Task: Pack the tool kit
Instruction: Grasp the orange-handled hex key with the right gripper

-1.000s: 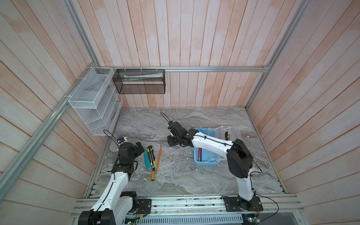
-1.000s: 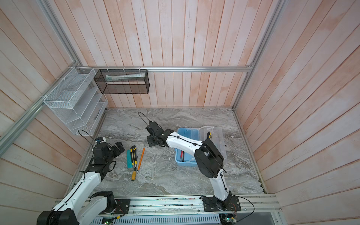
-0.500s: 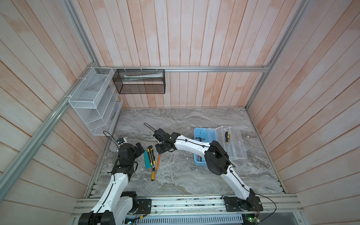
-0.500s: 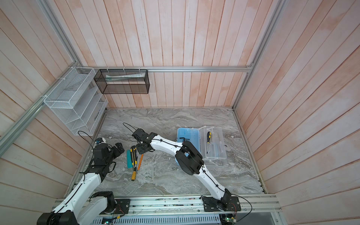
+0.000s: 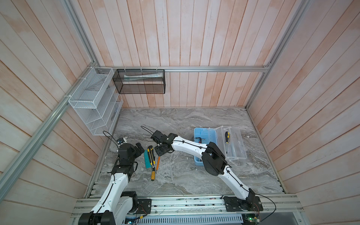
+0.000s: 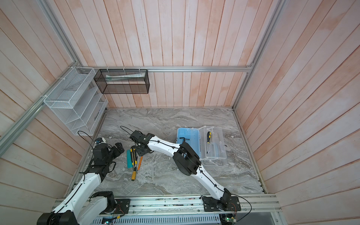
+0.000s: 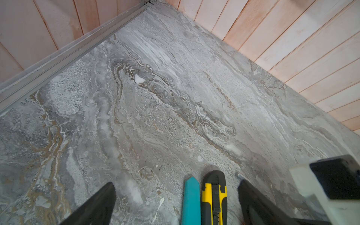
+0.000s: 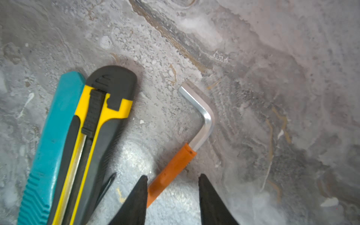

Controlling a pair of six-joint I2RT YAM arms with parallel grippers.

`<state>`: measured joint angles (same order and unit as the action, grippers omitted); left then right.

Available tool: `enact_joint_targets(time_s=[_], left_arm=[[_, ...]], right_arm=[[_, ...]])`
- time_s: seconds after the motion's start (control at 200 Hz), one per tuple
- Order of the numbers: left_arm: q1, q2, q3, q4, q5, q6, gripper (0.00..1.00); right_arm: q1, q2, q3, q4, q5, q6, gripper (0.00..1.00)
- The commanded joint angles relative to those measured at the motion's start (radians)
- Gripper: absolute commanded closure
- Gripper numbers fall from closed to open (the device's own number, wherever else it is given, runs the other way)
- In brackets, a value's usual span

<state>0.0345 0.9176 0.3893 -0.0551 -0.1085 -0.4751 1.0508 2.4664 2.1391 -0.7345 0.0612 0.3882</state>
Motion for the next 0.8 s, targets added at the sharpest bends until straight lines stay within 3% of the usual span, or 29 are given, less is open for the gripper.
enact_joint_targets(time_s=[0.0, 0.31, 0.62, 0.795], left_arm=[[0.005, -0.009, -0.013, 0.006, 0.01, -0.002, 0.0], [0.005, -0.011, -0.015, 0.008, 0.013, 0.0, 0.0], [0.005, -0.011, -0.015, 0.008, 0.013, 0.0, 0.0], [0.005, -0.011, -0.015, 0.008, 0.013, -0.001, 0.0]], right_arm=[[0.008, 0.049, 0.033, -0.054, 0.001, -0.012, 0.57], [0.005, 0.049, 0.015, -0.056, 0.02, -0.007, 0.58], [-0.024, -0.01, -0.082, -0.003, 0.017, 0.003, 0.97], [-0.029, -0.023, -0.088, -0.006, 0.027, 0.008, 1.0]])
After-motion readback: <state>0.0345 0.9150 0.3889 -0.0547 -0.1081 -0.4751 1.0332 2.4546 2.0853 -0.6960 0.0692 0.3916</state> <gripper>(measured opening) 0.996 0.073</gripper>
